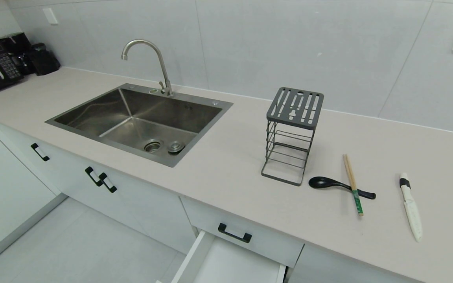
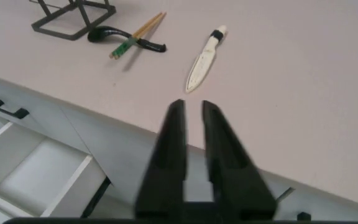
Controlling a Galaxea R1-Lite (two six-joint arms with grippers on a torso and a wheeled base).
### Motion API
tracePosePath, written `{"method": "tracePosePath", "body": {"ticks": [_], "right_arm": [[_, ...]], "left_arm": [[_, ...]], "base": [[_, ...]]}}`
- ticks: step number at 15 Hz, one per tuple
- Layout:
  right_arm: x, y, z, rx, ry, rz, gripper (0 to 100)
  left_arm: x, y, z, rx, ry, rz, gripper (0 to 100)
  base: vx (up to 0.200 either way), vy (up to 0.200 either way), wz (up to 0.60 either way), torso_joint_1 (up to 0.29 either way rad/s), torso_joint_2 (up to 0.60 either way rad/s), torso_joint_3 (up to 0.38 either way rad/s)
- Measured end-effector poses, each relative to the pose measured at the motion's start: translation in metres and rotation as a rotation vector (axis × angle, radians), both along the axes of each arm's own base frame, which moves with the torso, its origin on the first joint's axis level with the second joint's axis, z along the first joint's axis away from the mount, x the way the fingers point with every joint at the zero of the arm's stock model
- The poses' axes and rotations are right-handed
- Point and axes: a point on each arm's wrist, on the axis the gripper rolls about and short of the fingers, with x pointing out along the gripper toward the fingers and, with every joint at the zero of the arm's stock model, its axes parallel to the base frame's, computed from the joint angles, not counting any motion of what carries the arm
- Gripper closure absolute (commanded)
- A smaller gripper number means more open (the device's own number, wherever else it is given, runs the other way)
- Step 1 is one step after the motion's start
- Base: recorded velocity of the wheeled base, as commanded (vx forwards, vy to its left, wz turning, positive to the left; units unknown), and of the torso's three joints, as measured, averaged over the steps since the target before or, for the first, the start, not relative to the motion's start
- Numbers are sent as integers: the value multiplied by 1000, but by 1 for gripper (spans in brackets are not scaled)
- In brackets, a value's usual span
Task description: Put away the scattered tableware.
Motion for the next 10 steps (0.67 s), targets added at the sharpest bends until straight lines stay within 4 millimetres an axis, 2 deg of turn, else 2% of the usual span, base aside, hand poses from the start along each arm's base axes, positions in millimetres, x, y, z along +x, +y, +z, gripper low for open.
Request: {"method": "tracePosePath", "body": {"ticks": [3,6,9,10], "right_arm": [[0,0,0,1,0,5,0],[0,0,1,1,-11,10,0],[-2,1,18,-22,-179,41,0],[-2,2,20,-21,-184,99,0]], "left_arm": [[0,0,0,0,2,0,0],[0,0,0,0,2,0,0],[0,0,0,0,3,0,0],[0,0,0,0,2,0,0]], "base": [[0,0,0,82,-145,-74],[0,0,0,0,0,0],[0,0,0,0,0,0],[0,0,0,0,0,0]]}}
